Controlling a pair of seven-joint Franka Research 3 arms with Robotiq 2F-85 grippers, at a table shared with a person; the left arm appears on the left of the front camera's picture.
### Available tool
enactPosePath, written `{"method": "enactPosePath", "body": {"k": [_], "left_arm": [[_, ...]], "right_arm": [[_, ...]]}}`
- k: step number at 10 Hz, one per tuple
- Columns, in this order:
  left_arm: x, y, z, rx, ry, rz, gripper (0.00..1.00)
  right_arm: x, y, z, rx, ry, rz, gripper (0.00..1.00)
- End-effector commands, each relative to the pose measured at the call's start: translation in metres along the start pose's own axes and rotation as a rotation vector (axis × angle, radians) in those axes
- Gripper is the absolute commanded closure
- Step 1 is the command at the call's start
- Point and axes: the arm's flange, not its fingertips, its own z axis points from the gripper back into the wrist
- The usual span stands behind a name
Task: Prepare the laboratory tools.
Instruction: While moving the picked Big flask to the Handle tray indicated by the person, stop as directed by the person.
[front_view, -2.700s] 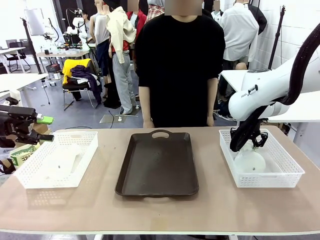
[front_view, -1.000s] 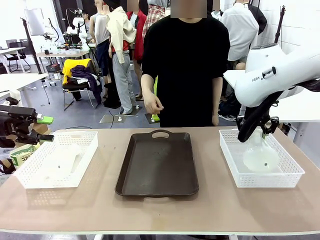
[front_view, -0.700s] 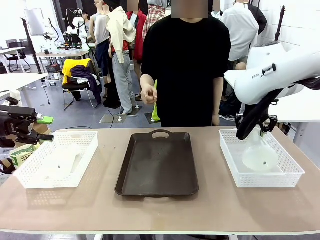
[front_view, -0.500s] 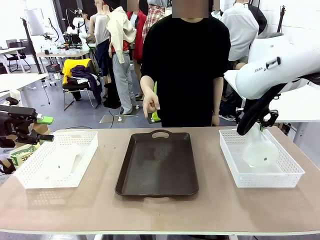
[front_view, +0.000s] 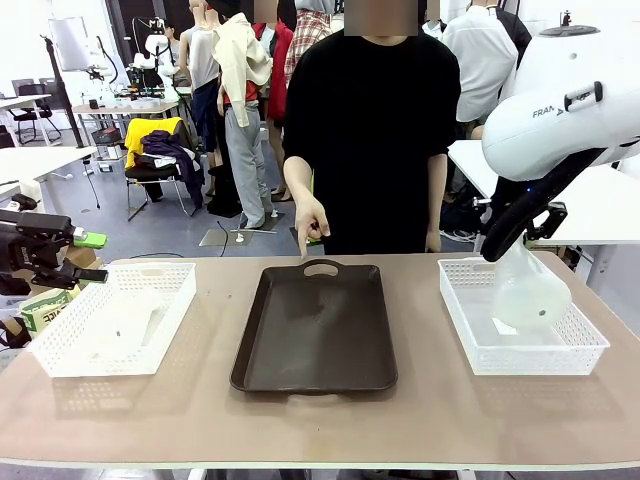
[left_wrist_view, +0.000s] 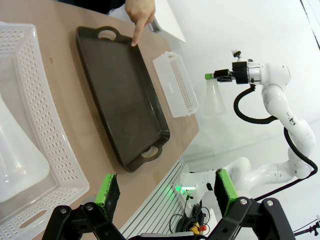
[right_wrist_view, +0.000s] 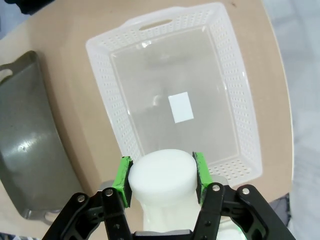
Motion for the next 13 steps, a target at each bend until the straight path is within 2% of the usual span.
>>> {"method": "enactPosePath", "body": {"k": [1,2,11,13], "left_arm": [[0.001,-0.001,0.001,-0.018,-0.011,-0.004,0.0],[0.001,-0.001,0.001,-0.018,-0.011,-0.004,0.0],[0.001,-0.001,0.001,-0.018,-0.011,-0.004,0.0],[0.001,-0.001,0.001,-0.018,-0.011,-0.004,0.0]], "right_arm": [[-0.009,-0.005,0.0,0.009,-0.027,0.007,1.0],[0.0,0.0,0.0,0.0,0.0,0.0,1.0],[-0.003,-0.002,-0.001,-0.01,-0.002,-0.001,1.0],[-0.008,0.035,0.028,0.018,-0.056,0.222,1.0]]}}
